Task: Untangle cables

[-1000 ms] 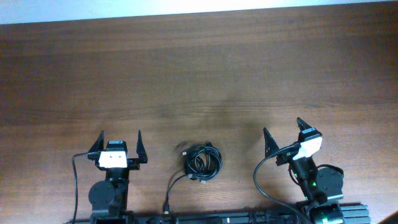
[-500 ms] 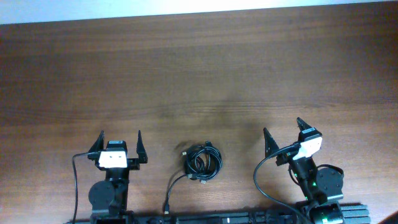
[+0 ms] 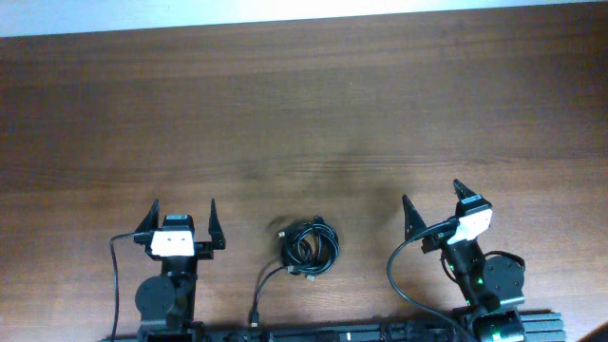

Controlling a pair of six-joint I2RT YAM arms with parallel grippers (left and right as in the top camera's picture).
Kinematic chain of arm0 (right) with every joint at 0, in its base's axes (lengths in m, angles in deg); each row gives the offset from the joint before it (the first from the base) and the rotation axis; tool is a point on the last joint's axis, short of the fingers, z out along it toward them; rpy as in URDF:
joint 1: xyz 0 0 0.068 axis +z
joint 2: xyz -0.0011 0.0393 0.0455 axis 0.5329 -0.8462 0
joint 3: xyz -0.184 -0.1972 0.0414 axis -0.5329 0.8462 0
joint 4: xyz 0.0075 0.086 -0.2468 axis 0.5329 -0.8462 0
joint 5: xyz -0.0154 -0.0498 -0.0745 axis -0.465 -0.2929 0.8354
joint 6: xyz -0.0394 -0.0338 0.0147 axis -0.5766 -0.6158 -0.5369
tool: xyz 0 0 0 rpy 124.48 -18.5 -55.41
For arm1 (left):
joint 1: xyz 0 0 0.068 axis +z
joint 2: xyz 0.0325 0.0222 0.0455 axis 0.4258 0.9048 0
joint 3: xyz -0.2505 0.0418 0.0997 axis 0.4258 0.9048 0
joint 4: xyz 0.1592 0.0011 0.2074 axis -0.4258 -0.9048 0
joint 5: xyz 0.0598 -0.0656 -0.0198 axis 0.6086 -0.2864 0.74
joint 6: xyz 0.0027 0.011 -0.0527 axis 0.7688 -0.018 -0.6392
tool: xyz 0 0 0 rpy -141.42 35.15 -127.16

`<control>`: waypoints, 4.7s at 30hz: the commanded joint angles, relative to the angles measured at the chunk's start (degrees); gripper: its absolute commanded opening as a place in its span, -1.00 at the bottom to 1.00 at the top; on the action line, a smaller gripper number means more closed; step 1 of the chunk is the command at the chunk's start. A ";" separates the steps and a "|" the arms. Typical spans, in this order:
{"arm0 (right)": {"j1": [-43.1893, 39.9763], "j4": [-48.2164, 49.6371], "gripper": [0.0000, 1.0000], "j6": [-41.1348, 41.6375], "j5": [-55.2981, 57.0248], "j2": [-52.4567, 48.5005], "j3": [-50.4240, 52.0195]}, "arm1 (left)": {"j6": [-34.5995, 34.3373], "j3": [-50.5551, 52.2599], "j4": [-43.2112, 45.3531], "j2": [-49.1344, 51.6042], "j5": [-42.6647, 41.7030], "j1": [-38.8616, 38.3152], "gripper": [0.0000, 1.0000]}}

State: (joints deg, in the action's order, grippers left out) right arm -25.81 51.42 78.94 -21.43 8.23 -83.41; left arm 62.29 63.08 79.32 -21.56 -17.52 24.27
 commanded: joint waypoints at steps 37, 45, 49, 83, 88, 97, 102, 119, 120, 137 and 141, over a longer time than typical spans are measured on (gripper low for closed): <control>0.31 -0.42 0.97 0.44 0.72 0.44 0.31 | 3.72 -34.53 -24.22 26.56 -6.95 0.35 0.97; 0.31 -0.42 0.98 0.42 0.72 0.44 0.31 | 8.85 -48.68 -33.83 49.20 -15.13 0.35 0.97; 0.31 -0.42 0.97 0.44 0.72 0.44 0.31 | 13.46 -57.66 -42.47 59.76 -16.98 -0.28 0.97; 0.31 -0.42 0.98 0.44 0.72 0.44 0.31 | 21.49 -69.26 -54.55 94.31 -17.64 -22.71 0.97; 0.31 -0.42 0.97 0.44 0.72 0.44 0.31 | 21.51 -68.94 -54.12 94.77 -22.01 -22.73 0.97; 0.31 -0.42 0.98 0.42 0.72 0.44 0.31 | 21.53 -68.39 -54.31 97.66 -22.25 -28.33 0.97; 0.31 -0.42 0.97 0.44 0.72 0.44 0.31 | 21.51 -68.15 -54.31 100.06 -20.02 -30.95 0.98; 0.31 -0.42 0.98 0.44 0.72 0.44 0.31 | 21.51 -66.66 -53.02 109.13 -18.18 -32.74 0.50; 0.31 -0.42 0.97 0.44 0.72 0.44 0.31 | 21.53 -66.66 -53.02 109.35 -18.18 -32.74 0.49; 0.31 -0.42 0.97 0.44 0.72 0.44 0.31 | 21.51 -66.66 -50.16 110.01 -18.03 -32.74 -0.90; 0.31 -0.42 0.97 0.42 0.72 0.44 0.31 | 21.49 -66.66 -49.53 110.77 -15.15 -32.74 -1.00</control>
State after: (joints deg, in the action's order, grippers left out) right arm -25.81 51.40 78.96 -21.21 8.23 -83.41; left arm 83.45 -4.24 28.70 87.14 -36.41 -8.23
